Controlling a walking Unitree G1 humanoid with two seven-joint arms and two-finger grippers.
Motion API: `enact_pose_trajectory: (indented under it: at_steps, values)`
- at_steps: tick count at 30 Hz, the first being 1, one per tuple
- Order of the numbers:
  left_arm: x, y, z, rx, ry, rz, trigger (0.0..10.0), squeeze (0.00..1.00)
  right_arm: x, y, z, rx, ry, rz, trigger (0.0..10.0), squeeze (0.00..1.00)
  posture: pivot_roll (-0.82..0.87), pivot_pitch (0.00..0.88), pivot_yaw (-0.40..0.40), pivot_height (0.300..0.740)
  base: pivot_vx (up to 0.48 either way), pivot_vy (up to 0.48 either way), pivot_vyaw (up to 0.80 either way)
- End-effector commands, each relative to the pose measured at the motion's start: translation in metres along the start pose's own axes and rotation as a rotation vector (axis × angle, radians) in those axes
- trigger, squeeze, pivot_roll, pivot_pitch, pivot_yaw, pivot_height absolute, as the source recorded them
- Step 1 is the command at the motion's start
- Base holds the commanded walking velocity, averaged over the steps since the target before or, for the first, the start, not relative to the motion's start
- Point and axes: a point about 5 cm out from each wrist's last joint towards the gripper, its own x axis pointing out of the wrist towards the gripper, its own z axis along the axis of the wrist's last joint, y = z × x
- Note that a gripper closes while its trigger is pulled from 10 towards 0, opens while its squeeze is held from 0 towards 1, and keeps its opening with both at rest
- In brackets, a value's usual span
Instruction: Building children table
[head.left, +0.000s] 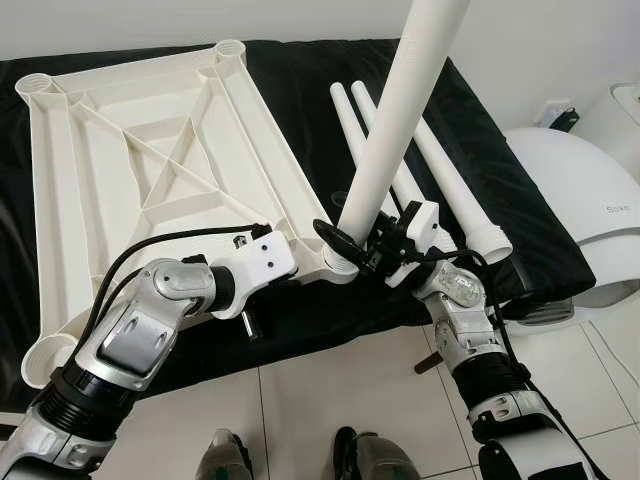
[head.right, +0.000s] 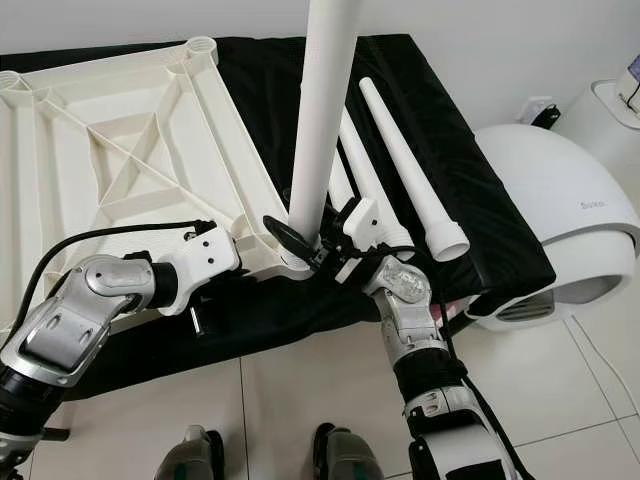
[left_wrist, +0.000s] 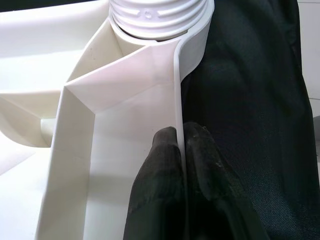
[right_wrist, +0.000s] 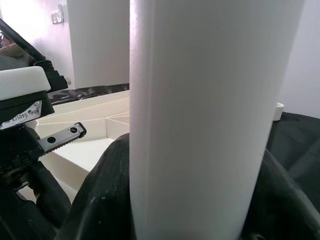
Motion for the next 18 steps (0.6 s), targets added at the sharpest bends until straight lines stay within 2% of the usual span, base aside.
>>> enact_pose_trajectory:
  at_steps: [1, 18]
  values:
    - [-0.001, -0.001, -0.003, -0.003, 0.02, 0.012, 10.0, 0.0, -0.016, 0.015, -0.029, 0.09, 0.145, 0.014, 10.0, 0.0, 0.07, 0.198, -0.047, 0.74, 0.0, 0.0, 0.0]
    - [-0.001, 0.0, -0.002, -0.003, 0.016, 0.019, 10.0, 0.0, -0.012, 0.027, -0.025, 0.081, 0.124, -0.024, 10.0, 0.0, 0.07, 0.205, -0.049, 0.74, 0.0, 0.0, 0.0]
